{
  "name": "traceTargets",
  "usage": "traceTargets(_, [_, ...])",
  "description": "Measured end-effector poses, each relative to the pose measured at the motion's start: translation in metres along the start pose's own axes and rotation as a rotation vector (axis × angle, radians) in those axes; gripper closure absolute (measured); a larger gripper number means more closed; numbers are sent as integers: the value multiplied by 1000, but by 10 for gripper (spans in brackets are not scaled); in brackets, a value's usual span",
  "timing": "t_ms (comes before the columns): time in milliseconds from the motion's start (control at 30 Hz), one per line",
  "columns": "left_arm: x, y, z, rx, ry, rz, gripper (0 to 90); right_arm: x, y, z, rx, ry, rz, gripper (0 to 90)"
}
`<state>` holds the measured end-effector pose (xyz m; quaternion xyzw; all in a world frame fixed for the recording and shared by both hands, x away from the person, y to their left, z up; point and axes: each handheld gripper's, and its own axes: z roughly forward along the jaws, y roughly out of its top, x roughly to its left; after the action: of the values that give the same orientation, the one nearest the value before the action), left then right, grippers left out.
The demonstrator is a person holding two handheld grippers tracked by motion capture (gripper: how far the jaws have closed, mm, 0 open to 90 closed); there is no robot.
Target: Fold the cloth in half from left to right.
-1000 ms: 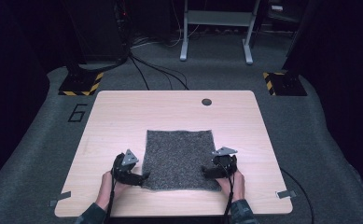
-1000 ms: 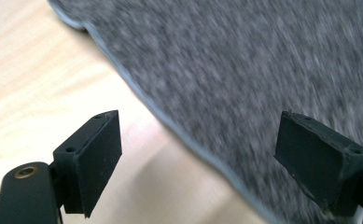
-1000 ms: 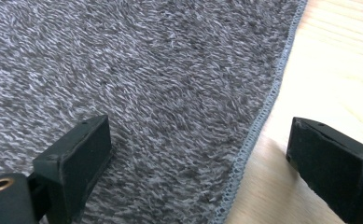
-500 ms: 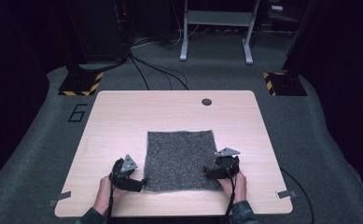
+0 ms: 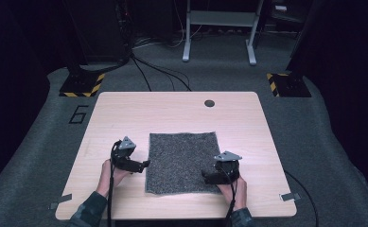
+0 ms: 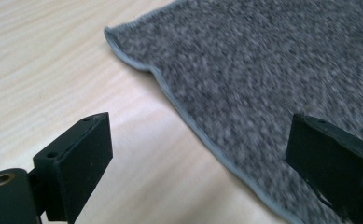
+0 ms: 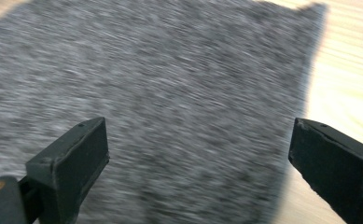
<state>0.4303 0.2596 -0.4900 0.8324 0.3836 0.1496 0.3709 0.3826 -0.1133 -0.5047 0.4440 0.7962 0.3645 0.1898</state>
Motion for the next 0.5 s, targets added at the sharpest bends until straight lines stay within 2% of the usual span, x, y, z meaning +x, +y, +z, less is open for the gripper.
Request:
traceTargets(100, [8,11,8,12,-11,-15,59,17,3,0,-28,30,-16,76])
traceTargets(267, [21,23,24,33,-13,-30,47,42,9,5,-13,69,-34,74])
traceTargets(300, [24,25,28,34,1,-33,54,48,11,6,-13,77,-40,75])
traceTargets(333, [27,27,32,49,-4,-27,82,54,12,7,-15,86,-60,89])
traceTargets(433, [37,31,42,60,-25,-50,95,70,19,9,-22,98,-104,102])
traceTargets(500, [41,34,46,51,-39,-81,92,78,22,12,-14,134,-109,97])
